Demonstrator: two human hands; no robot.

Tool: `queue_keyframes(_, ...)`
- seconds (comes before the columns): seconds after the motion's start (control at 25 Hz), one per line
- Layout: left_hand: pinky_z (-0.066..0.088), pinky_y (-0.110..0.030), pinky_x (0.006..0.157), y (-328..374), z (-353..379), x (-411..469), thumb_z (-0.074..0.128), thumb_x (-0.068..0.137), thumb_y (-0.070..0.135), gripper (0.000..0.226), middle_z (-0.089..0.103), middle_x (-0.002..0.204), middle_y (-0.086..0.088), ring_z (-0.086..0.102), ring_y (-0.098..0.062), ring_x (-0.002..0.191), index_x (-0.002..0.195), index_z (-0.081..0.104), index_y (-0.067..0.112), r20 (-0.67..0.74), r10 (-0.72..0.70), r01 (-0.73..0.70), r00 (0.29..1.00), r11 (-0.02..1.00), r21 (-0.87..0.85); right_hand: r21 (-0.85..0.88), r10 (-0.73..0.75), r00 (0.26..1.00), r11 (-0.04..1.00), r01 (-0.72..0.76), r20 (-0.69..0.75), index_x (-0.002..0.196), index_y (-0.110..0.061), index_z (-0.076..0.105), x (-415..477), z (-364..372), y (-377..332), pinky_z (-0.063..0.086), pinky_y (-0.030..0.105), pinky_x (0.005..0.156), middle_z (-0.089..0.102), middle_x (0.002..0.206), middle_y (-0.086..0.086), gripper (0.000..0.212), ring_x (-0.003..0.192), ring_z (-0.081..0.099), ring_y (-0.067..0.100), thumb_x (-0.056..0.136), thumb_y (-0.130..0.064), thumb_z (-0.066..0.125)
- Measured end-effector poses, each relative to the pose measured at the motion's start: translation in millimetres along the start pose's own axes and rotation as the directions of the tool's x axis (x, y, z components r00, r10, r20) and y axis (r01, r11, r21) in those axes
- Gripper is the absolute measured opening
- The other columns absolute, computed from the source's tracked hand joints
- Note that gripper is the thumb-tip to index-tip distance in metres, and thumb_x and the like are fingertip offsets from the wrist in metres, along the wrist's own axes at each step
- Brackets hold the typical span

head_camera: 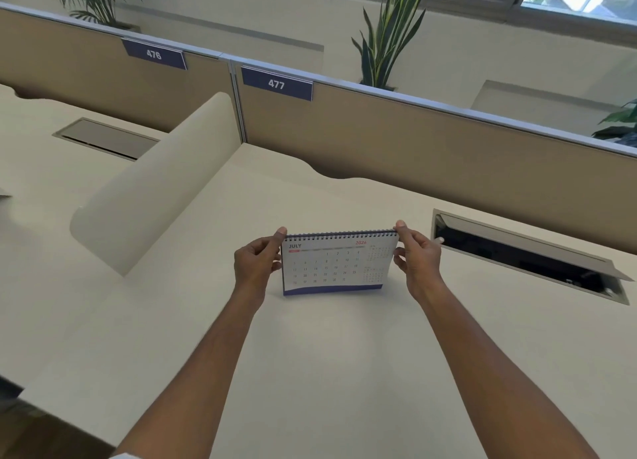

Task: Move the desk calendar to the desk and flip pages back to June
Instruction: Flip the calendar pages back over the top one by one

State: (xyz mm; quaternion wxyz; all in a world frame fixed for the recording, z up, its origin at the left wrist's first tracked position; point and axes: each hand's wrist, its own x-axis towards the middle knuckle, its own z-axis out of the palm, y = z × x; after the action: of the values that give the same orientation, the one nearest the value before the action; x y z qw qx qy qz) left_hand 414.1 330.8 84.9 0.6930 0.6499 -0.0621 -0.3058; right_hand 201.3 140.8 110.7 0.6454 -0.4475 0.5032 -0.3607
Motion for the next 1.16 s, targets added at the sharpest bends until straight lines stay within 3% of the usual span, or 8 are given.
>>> queue_keyframes(0.2, 0.054, -0.025, 0.057, -2, 4, -3, 0.083, 0.079, 0.056, 0.045, 0.072, 0.062, 0.012, 0.062, -0.008, 0.061, 0.088, 0.077, 0.012, -0.066, -0.018, 0.020, 0.998, 0.999, 0.033, -0.013, 0.023, 0.999, 1.000, -0.024, -0.025, 0.083, -0.017, 0.074, -2, -2, 6, 0.053, 0.028, 0.068, 0.077, 0.073, -0.006, 0.035, 0.070, 0.058, 0.016, 0.090, -0.051, 0.071)
queue_keyframes(0.36, 0.056, -0.025, 0.057, -6, 3, -6, 0.077, 0.083, 0.062, 0.051, 0.071, 0.067, 0.006, 0.065, -0.008, 0.061, 0.093, 0.075, 0.011, -0.104, -0.021, 0.023, 0.994, 1.000, 0.018, -0.039, 0.021, 0.999, 0.999, -0.023, -0.047, 0.093, -0.016, 0.077, -5, -7, 17, 0.054, 0.029, 0.066, 0.080, 0.086, -0.005, 0.045, 0.077, 0.065, 0.015, 0.097, -0.056, 0.058)
queue_keyframes(0.56, 0.065, -0.034, 0.070, -39, -5, -21, 0.068, 0.097, 0.044, 0.031, 0.072, 0.080, -0.002, 0.069, -0.012, 0.069, 0.089, 0.076, 0.015, -0.227, 0.015, 0.008, 0.974, 0.995, 0.100, -0.083, 0.037, 0.992, 0.995, -0.047, -0.117, 0.114, -0.009, 0.072, -14, -20, 58, 0.057, 0.032, 0.075, 0.071, 0.110, 0.003, 0.024, 0.100, 0.063, 0.022, 0.100, -0.027, 0.063)
queue_keyframes(0.64, 0.066, -0.040, 0.079, -57, -9, -29, 0.070, 0.098, 0.034, 0.019, 0.076, 0.092, -0.004, 0.073, -0.009, 0.074, 0.094, 0.075, 0.016, -0.253, 0.013, 0.027, 0.967, 0.988, 0.153, -0.104, 0.043, 0.993, 0.993, -0.055, -0.112, 0.121, -0.005, 0.069, -18, -25, 73, 0.059, 0.034, 0.081, 0.070, 0.117, 0.008, 0.026, 0.106, 0.065, 0.023, 0.098, -0.017, 0.066)
queue_keyframes(0.76, 0.063, -0.041, 0.087, -73, -11, -38, 0.071, 0.096, 0.026, 0.003, 0.077, 0.097, 0.006, 0.073, 0.004, 0.065, 0.097, 0.075, 0.027, -0.247, 0.012, 0.038, 0.969, 0.979, 0.199, -0.128, 0.052, 0.993, 0.990, -0.065, -0.104, 0.127, -0.003, 0.067, -20, -30, 83, 0.060, 0.039, 0.092, 0.069, 0.123, 0.011, 0.031, 0.107, 0.068, 0.026, 0.097, -0.011, 0.067)
queue_keyframes(0.96, 0.062, -0.042, 0.094, -84, -6, -46, 0.074, 0.093, 0.020, 0.013, 0.077, 0.092, 0.009, 0.073, 0.005, 0.063, 0.105, 0.078, 0.021, -0.225, -0.015, 0.064, 0.974, 0.976, 0.209, -0.118, 0.039, 0.995, 0.992, -0.049, -0.087, 0.117, -0.005, 0.072, -23, -36, 92, 0.061, 0.039, 0.092, 0.073, 0.116, 0.009, 0.024, 0.105, 0.071, 0.025, 0.094, -0.006, 0.069)
queue_keyframes(1.16, 0.061, -0.039, 0.093, -80, -3, -53, 0.078, 0.088, 0.020, 0.014, 0.073, 0.080, 0.025, 0.079, -0.011, 0.074, 0.096, 0.075, 0.031, -0.220, 0.014, 0.045, 0.975, 0.964, 0.261, -0.110, -0.007, 0.996, 0.994, -0.003, -0.087, 0.100, -0.014, 0.075, -27, -38, 95, 0.061, 0.037, 0.089, 0.077, 0.105, 0.010, 0.013, 0.097, 0.074, 0.023, 0.090, -0.006, 0.074)
